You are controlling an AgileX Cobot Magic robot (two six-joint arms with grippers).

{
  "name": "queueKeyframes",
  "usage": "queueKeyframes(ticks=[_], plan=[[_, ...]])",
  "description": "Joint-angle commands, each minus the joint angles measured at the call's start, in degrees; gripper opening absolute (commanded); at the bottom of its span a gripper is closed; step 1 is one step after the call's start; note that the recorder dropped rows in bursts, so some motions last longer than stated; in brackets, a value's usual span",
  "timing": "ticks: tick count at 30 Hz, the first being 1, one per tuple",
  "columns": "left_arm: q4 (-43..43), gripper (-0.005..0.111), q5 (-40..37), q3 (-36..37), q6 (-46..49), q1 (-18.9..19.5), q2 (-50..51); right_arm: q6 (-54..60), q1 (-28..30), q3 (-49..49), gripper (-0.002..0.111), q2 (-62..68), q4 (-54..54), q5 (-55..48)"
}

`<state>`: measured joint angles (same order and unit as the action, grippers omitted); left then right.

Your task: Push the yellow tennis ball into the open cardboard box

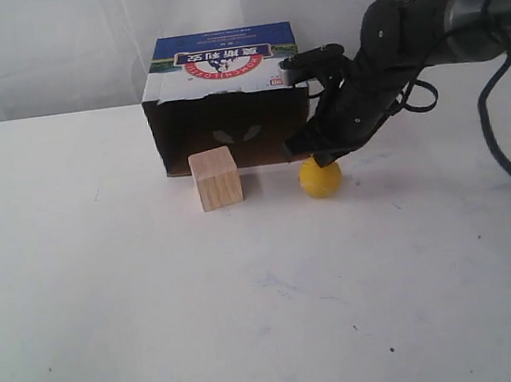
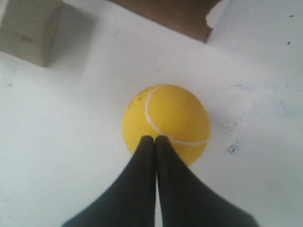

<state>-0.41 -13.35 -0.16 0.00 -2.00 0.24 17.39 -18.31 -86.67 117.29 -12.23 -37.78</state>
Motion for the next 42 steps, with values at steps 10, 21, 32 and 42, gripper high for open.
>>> queueKeyframes(ticks=[10, 21, 32, 42], plan=[[-0.4, 0.0, 0.0, 0.2, 0.0, -0.4, -0.2, 2.2, 0.1, 0.1, 0.0, 4.3, -5.5, 4.0], [-0.4, 0.0, 0.0, 0.2, 0.0, -0.4, -0.2, 9.9, 0.1, 0.1, 0.0, 4.3, -16.2, 9.4], [-0.4, 0.0, 0.0, 0.2, 0.0, -0.4, -0.2, 9.9, 0.1, 0.0, 0.0, 4.3, -16.4, 11.6], [-0.4, 0.0, 0.0, 0.2, 0.0, -0.4, -0.2, 9.8, 0.1, -0.2, 0.0, -3.2, -16.0, 6.9]])
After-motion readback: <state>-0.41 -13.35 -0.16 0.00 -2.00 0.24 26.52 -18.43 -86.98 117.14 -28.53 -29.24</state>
